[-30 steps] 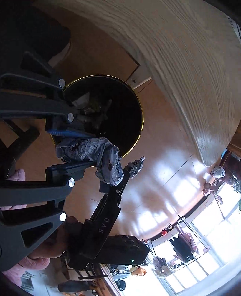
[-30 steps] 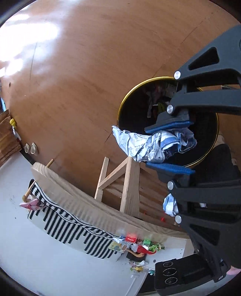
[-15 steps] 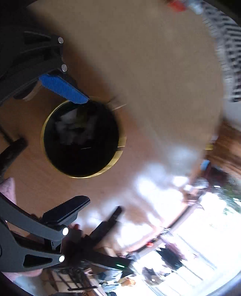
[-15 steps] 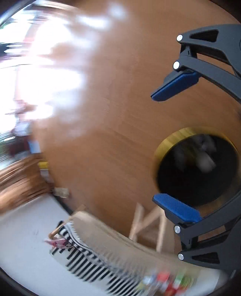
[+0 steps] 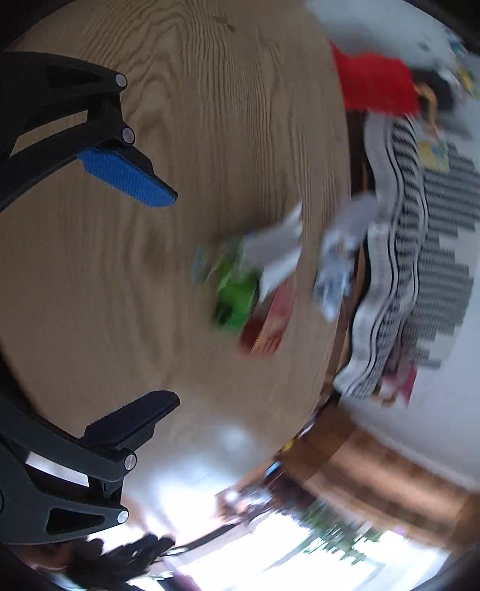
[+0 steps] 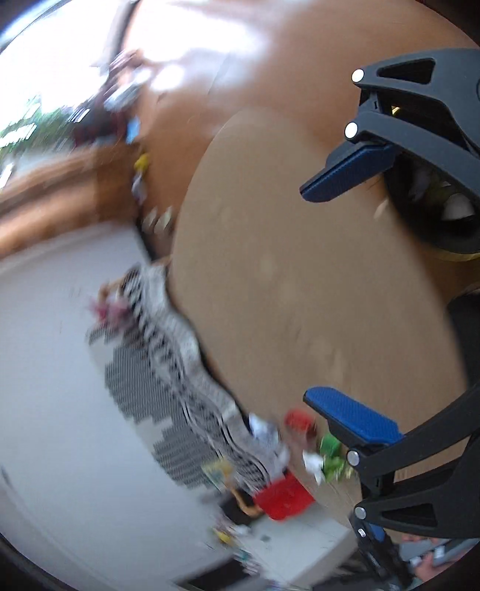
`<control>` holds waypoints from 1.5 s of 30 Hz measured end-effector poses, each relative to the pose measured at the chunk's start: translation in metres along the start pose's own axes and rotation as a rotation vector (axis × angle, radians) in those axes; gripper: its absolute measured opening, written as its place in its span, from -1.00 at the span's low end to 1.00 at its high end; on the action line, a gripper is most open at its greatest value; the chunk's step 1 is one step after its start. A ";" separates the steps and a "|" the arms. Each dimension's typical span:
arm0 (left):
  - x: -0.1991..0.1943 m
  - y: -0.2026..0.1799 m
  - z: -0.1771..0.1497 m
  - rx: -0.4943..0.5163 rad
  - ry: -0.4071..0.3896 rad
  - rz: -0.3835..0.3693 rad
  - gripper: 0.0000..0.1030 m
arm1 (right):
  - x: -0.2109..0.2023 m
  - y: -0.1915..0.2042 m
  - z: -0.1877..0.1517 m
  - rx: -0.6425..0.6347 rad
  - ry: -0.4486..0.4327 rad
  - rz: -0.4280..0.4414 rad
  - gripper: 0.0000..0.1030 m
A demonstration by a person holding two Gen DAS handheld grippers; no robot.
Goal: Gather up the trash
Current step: 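Return both tools from the bin to the table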
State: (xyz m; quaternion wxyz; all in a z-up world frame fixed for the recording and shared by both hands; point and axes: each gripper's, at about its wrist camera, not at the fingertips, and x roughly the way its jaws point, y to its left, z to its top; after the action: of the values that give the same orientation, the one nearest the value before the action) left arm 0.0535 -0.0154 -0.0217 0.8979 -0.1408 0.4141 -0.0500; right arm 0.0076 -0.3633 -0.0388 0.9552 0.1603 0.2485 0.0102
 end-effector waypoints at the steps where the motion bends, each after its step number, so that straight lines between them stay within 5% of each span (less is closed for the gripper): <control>1: 0.008 0.009 0.007 -0.022 0.004 0.004 0.88 | 0.005 0.020 0.004 -0.063 -0.003 0.003 0.89; 5: 0.048 0.018 0.034 -0.093 0.013 0.002 0.88 | 0.016 0.076 0.008 -0.232 -0.015 0.050 0.89; 8: 0.066 0.005 0.052 -0.095 0.014 -0.023 0.88 | 0.021 0.090 -0.001 -0.347 -0.009 0.005 0.89; 15: 0.134 0.029 0.079 -0.077 0.119 0.017 0.88 | 0.053 0.098 0.004 -0.363 0.025 -0.022 0.89; 22: 0.118 0.096 0.088 -0.158 0.076 0.120 0.88 | 0.103 0.159 -0.008 -0.364 0.111 0.147 0.89; 26: 0.103 0.119 0.089 -0.206 0.059 0.095 0.88 | 0.113 0.191 -0.027 -0.397 0.147 0.212 0.89; 31: 0.087 0.129 0.084 -0.142 0.066 0.102 0.88 | 0.126 0.215 -0.045 -0.453 0.188 0.207 0.89; 35: 0.074 0.124 0.066 -0.028 0.111 0.091 0.88 | 0.125 0.219 -0.043 -0.471 0.141 0.176 0.89; 40: 0.065 0.111 0.046 0.093 0.122 0.108 0.88 | 0.130 0.220 -0.024 -0.329 0.106 0.238 0.89; 45: 0.072 0.108 0.041 0.111 0.152 0.081 0.88 | 0.158 0.267 -0.026 -0.337 0.267 0.382 0.89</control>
State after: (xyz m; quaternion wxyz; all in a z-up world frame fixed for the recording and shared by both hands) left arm 0.1287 0.0821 -0.0802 0.8715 -0.0699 0.4831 -0.0470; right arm 0.1494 -0.0871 -0.0513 0.9081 0.0405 0.3320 0.2519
